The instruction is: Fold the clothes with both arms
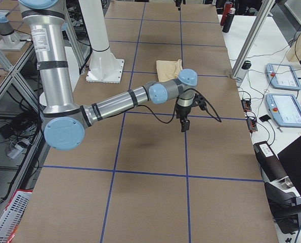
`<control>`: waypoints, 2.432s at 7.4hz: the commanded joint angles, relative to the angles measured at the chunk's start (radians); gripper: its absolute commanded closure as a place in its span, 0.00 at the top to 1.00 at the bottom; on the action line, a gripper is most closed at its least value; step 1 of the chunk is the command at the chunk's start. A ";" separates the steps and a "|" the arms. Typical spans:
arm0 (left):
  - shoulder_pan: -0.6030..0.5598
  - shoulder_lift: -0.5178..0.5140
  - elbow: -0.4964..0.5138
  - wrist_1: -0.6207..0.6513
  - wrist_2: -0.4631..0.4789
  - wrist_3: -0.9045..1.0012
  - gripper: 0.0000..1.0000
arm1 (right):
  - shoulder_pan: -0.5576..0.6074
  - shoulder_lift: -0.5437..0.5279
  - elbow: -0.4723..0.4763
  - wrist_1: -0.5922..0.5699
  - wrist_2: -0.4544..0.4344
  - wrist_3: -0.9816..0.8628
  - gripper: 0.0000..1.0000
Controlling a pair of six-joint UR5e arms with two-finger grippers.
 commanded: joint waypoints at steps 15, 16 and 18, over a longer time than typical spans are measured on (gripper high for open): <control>-0.224 0.337 0.135 0.004 -0.212 0.171 1.00 | 0.211 -0.233 0.044 0.007 0.108 -0.130 1.00; -0.220 0.344 0.135 0.001 -0.186 0.172 1.00 | 0.211 -0.233 0.044 0.007 0.107 -0.132 1.00; -0.223 0.345 0.118 0.002 -0.135 0.172 1.00 | 0.211 -0.236 0.044 0.007 0.105 -0.136 1.00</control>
